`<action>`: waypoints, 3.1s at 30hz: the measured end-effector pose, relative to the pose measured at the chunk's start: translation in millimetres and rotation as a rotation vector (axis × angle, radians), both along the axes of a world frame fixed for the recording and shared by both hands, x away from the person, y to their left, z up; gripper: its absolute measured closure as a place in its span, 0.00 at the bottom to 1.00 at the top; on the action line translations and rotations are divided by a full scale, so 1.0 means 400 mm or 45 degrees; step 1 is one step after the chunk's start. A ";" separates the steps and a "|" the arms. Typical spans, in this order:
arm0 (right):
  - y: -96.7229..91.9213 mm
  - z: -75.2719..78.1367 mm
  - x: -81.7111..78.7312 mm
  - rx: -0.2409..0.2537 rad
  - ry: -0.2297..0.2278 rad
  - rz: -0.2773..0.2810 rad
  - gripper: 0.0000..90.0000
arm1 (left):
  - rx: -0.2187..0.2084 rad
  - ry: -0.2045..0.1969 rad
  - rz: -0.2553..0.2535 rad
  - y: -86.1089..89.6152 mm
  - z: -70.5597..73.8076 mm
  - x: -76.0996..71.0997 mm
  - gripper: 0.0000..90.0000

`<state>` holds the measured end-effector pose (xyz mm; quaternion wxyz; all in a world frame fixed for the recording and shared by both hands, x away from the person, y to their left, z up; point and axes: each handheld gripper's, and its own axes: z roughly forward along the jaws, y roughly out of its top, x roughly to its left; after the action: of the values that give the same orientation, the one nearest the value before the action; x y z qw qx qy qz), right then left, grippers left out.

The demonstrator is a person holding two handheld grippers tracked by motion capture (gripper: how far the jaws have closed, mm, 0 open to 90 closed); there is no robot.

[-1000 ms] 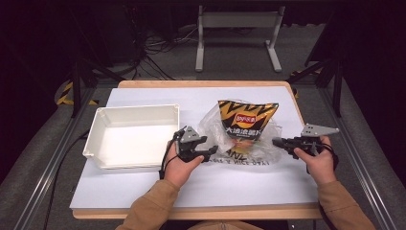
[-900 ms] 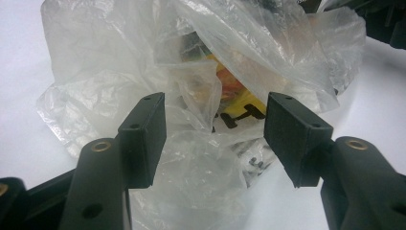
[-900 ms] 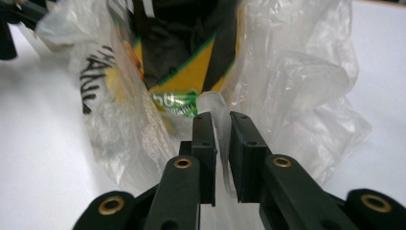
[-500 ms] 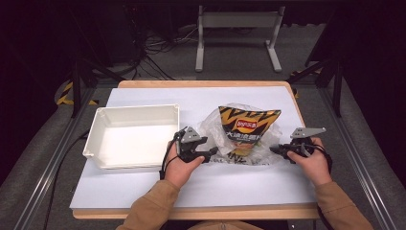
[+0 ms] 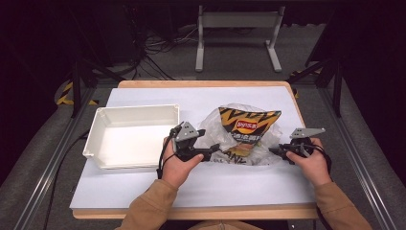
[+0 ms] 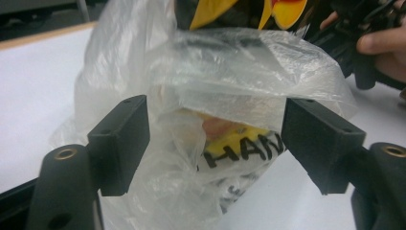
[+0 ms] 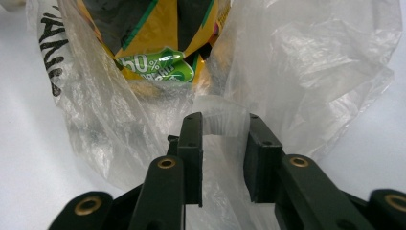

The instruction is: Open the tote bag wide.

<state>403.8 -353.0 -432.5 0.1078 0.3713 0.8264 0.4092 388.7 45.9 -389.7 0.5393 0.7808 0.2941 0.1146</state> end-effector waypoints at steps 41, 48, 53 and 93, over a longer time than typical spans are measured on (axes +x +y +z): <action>-0.012 0.026 -0.008 0.064 -0.065 0.011 0.73 | 0.098 0.174 0.095 -0.057 -0.046 0.129 0.34; -0.011 0.026 -0.008 0.065 -0.071 0.012 0.73 | 0.251 0.164 0.164 -0.056 -0.047 0.116 0.86; -0.010 0.030 -0.010 0.063 -0.090 0.017 0.74 | 0.305 0.155 0.221 -0.065 -0.054 0.105 0.90; -0.087 0.147 -0.052 0.259 -0.220 -0.047 0.47 | 0.357 0.170 0.142 -0.104 -0.153 0.104 0.69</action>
<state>383.0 -388.0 -373.8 0.1480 0.3588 0.7614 0.5192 430.4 4.5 -450.8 0.3971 0.8367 0.3532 0.1319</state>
